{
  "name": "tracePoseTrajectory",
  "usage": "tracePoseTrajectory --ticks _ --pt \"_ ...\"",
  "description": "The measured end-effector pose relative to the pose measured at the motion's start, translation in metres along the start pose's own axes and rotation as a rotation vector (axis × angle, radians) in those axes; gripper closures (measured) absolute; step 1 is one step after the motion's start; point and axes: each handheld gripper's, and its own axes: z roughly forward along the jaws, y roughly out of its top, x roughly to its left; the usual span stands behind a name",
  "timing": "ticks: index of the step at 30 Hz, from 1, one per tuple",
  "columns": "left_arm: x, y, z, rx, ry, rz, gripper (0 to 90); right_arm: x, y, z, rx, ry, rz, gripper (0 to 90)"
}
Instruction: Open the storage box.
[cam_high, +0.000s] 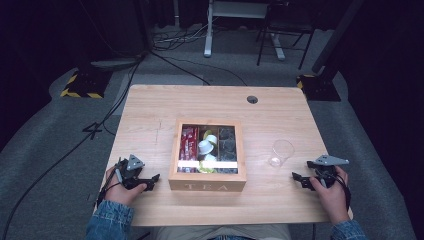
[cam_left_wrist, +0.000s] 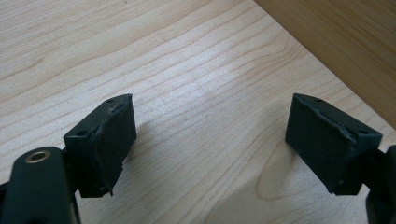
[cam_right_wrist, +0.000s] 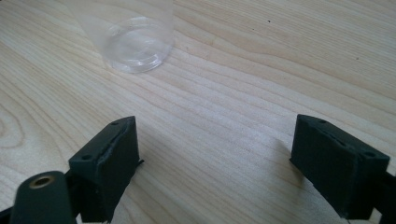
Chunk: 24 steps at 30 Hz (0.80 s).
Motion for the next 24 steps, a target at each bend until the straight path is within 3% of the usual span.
tracePoseTrajectory --ticks 9,12,15,17,24 --pt "-0.001 0.0 -0.001 0.001 -0.001 -0.005 17.6 0.0 0.0 0.0 0.0 0.0 0.0 14.9" --pt "0.0 0.003 -0.004 0.006 0.016 0.008 25.0 0.0 0.0 0.0 0.0 0.0 0.001 14.9" --pt "0.001 0.007 -0.011 -0.012 0.032 0.004 24.1 0.0 0.0 0.0 0.001 0.001 0.002 14.8" --pt "0.001 0.009 -0.017 -0.028 0.025 -0.008 24.1 0.0 0.0 0.0 0.001 0.0 0.001 14.8" --pt "-0.006 0.022 -0.035 -0.06 -0.001 0.007 24.6 0.0 0.0 0.0 0.001 0.001 0.002 14.7"
